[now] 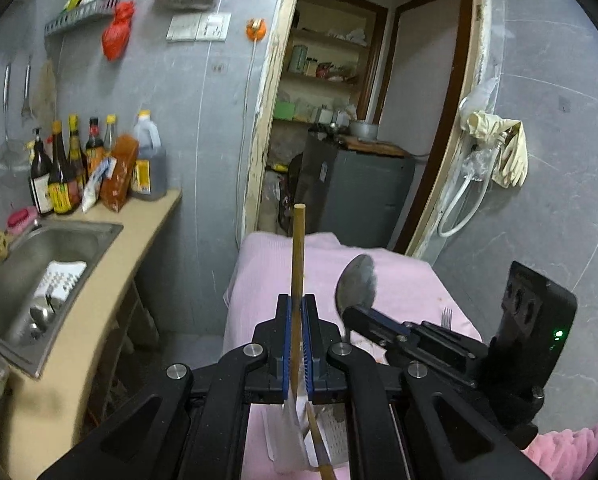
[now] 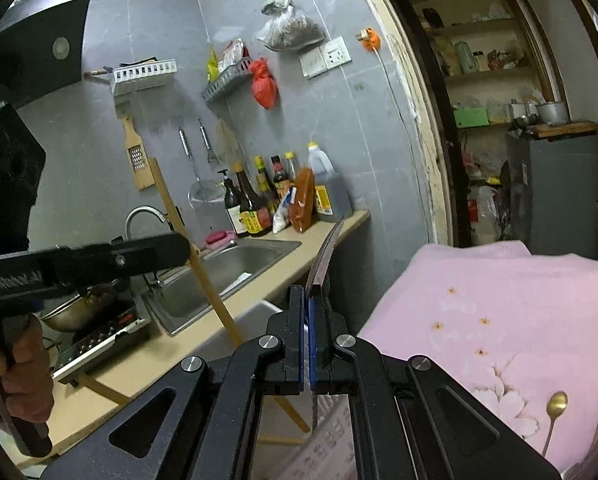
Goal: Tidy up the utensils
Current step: 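Open the left tool over the caddy while the right tool releases the knife into it, then move the left tool to the gold spoon while the right tool moves to the silver fork, then close the left tool on the gold spoon while the right tool closes on the fork, then lift and carry the gold spoon and fork in both tools over the caddy, then open both tools to drop the spoon and fork into the caddy, then move the left tool to the silver tongs while the right tool moves to the chopsticks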
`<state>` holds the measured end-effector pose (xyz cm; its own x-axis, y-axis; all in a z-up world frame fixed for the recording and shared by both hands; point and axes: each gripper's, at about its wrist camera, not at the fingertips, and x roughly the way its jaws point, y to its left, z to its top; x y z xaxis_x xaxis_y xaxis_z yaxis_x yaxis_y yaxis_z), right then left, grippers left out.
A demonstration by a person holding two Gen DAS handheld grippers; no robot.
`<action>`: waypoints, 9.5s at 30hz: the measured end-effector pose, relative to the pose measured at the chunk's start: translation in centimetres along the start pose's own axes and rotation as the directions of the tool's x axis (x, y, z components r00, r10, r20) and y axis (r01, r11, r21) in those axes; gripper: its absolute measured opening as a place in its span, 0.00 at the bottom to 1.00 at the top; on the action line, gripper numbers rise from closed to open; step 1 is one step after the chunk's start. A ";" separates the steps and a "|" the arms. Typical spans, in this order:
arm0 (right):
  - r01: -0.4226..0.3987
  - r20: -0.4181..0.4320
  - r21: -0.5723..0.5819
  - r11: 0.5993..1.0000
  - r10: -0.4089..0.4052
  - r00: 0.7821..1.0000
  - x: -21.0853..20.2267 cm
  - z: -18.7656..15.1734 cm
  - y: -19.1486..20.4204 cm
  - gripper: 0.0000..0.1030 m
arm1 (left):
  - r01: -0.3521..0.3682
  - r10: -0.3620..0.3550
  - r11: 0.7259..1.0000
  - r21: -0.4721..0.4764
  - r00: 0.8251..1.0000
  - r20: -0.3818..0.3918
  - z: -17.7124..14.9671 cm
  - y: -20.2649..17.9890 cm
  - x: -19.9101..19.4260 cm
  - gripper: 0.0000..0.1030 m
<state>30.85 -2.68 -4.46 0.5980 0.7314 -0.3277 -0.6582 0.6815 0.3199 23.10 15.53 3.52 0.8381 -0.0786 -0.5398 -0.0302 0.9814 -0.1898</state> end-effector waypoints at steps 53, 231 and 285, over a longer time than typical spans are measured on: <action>0.609 0.025 0.001 0.793 -0.609 0.793 -22.8 -0.4 -16.9 0.97 | -0.058 0.050 0.991 0.122 0.996 0.067 -7.1 -20.5 6.8 0.94; 0.365 0.136 -0.188 0.912 -0.343 0.929 -8.3 3.3 4.5 0.56 | -0.029 0.023 0.999 0.016 0.956 0.292 -2.8 -0.5 -2.6 0.45; 0.526 -0.155 -0.071 0.847 -0.531 0.833 -16.3 -6.7 -22.1 0.99 | -0.125 0.132 0.985 0.119 0.990 -0.050 -13.9 -18.8 11.0 0.97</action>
<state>32.61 -29.83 -12.16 0.7766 0.2440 -0.5809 -0.2753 0.9607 0.0355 25.28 -6.22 -10.22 0.7983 0.0424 -0.6007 -0.0696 0.9973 -0.0221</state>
